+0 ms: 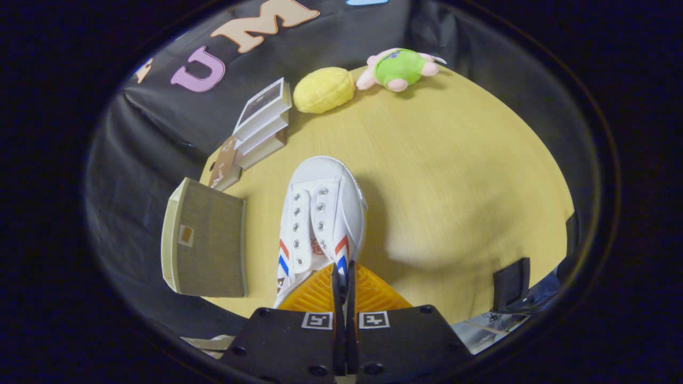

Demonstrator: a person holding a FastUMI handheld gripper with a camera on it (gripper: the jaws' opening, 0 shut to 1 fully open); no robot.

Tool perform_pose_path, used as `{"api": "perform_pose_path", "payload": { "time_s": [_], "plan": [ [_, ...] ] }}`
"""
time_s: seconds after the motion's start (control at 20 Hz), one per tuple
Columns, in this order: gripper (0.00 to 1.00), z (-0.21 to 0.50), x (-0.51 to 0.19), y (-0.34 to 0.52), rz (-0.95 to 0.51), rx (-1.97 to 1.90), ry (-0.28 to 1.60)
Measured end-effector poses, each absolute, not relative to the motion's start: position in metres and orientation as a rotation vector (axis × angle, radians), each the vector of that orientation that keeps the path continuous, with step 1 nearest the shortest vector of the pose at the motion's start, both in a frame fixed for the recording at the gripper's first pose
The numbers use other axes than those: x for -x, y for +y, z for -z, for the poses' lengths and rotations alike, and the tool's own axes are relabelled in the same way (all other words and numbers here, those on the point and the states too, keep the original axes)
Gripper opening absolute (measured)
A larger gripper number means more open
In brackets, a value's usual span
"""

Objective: Open the storage box then place both shoes into the box .Put the left shoe in first, then the right shoe, with the right side of both shoes facing outward in a uniform manner.

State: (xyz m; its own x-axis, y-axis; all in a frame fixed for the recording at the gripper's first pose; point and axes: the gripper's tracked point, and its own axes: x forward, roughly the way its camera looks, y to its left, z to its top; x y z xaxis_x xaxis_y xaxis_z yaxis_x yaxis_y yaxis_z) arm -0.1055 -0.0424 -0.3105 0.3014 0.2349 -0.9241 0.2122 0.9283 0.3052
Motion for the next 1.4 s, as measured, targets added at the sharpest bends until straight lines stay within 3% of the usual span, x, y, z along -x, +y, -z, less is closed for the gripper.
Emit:
{"api": "perform_pose_path", "payload": {
  "time_s": [0.6,1.4],
  "plan": [
    [0.04,0.240,0.085,0.070,-0.085,-0.454,1.201],
    [0.04,0.212,0.052,0.216,-0.192,-0.485,1.189]
  ]
}}
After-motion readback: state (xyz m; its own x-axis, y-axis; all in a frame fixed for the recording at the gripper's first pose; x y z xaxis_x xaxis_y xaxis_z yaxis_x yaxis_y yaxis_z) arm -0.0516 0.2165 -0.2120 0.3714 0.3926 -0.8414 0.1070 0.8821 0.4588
